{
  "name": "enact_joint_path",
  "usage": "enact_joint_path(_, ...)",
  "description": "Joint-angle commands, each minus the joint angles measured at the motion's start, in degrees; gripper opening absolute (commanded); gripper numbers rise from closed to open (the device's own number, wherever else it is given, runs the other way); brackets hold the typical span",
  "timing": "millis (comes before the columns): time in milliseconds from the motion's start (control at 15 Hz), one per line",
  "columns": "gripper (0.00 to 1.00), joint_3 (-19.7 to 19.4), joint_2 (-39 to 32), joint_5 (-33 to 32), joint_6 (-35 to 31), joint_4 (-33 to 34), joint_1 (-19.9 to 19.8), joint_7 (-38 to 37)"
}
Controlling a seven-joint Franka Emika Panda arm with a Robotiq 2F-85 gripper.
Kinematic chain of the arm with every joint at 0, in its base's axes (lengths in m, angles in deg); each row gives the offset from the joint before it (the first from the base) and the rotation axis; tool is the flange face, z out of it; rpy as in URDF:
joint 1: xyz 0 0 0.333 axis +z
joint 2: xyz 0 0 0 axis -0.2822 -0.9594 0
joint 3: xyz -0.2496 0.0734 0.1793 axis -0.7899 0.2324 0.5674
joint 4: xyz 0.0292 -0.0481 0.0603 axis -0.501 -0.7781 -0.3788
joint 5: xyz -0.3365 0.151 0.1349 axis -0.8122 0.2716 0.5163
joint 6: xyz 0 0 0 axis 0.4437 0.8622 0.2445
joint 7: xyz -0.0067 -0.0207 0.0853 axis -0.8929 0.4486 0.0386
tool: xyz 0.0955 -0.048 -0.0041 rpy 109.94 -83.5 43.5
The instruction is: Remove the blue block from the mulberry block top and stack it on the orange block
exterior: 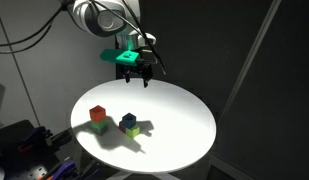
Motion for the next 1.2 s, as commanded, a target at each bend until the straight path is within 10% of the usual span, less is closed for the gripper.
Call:
enact_joint_path(0, 1.00, 0.92, -4.67, 5.01, 4.84, 5.76, 0.08, 5.27)
enact_joint_path(1133, 1.00, 5.50, -16.69, 3.54, 9.97, 13.77, -1.61, -5.48)
